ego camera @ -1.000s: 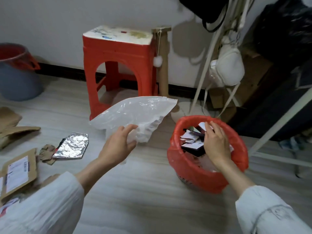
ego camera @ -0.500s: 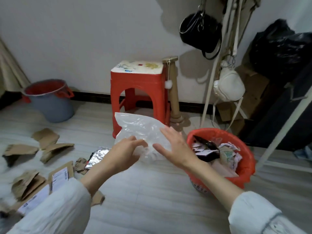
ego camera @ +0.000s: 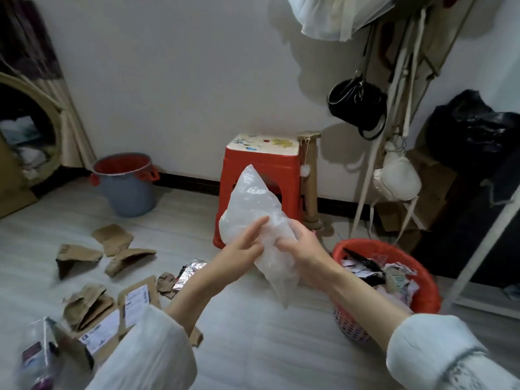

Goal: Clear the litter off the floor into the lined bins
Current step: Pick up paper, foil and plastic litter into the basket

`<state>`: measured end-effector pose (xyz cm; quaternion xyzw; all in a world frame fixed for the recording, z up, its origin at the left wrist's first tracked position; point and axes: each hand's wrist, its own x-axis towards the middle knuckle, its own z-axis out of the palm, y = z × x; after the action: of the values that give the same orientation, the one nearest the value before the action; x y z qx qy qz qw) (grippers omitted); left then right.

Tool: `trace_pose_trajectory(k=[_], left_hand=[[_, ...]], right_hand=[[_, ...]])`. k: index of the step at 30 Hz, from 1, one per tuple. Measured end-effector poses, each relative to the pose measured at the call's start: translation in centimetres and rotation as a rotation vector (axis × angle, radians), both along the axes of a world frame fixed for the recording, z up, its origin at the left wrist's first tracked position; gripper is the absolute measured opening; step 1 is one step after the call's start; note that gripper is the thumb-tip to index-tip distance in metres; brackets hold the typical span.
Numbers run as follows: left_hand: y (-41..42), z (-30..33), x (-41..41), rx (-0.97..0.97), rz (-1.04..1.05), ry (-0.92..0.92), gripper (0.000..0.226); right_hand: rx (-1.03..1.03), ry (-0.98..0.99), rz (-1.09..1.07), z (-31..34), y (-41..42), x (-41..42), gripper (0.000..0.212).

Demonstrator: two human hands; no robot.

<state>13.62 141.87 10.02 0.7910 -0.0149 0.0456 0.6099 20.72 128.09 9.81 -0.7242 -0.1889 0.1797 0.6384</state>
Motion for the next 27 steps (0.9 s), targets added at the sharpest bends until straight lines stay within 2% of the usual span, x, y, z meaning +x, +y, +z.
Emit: trace_pose_trajectory(k=[2,3,4,5,7,10,13,15,16,20,24,25,27], left_hand=[[1.0,-1.4,0.0,0.695,0.142,-0.254,0.074],[1.3,-2.0,-0.1,0.922,0.212,-0.351,0.085],[1.4,-2.4,-0.2,1.03,0.279,-0.402,0.096],[1.5,-2.6,-0.2,1.051,0.335,-0.421,0.104],[1.8,-2.6,-0.2,1.026,0.363,-0.424,0.113],[2.2,-2.9,-0.2,0.876,0.233,-0.307,0.103],[1.8,-3.4,-0.2,0.548,0.07,-0.164,0.096],[1.4,-3.4,0.0,0.273,0.009,-0.148,0.097],[1.3,-3.4,0.1,0.208,0.006,-0.156,0.095],[0.7,-3.1,0.5,0.151,0.107,-0.126,0.082],[0.6,-2.9,1.1,0.299,0.203,-0.09,0.057],[0.6,-2.5,1.0,0.294,0.223,-0.108,0.054],[0.7,-1.7,0.8,0.121,0.207,-0.111,0.046]], right_hand=[[-0.26,-0.303,-0.092,-0.3,0.2,-0.4,0.043],[-0.348,-0.402,-0.116,-0.6,0.2,-0.6,0.043],[-0.388,-0.455,-0.122,-0.9,0.3,-0.9,0.042],[-0.409,-0.492,-0.118,-1.1,0.4,-1.4,0.043],[-0.404,-0.561,-0.087,-1.3,0.5,-2.1,0.043],[-0.275,-0.604,-0.035,-1.0,0.8,-2.8,0.044],[-0.153,-0.647,-0.024,-0.7,1.1,-3.2,0.04],[-0.102,-0.71,-0.035,-0.5,1.2,-3.5,0.038],[-0.093,-0.731,-0.042,-0.4,1.2,-3.5,0.039],[-0.115,-0.732,-0.061,-0.5,1.1,-2.8,0.038],[-0.246,-0.92,-0.171,-1.1,0.6,-1.5,0.032],[-0.244,-0.875,-0.18,-0.8,0.3,-1.3,0.041],[-0.238,-0.641,-0.126,-0.1,-0.6,-0.7,0.08]])
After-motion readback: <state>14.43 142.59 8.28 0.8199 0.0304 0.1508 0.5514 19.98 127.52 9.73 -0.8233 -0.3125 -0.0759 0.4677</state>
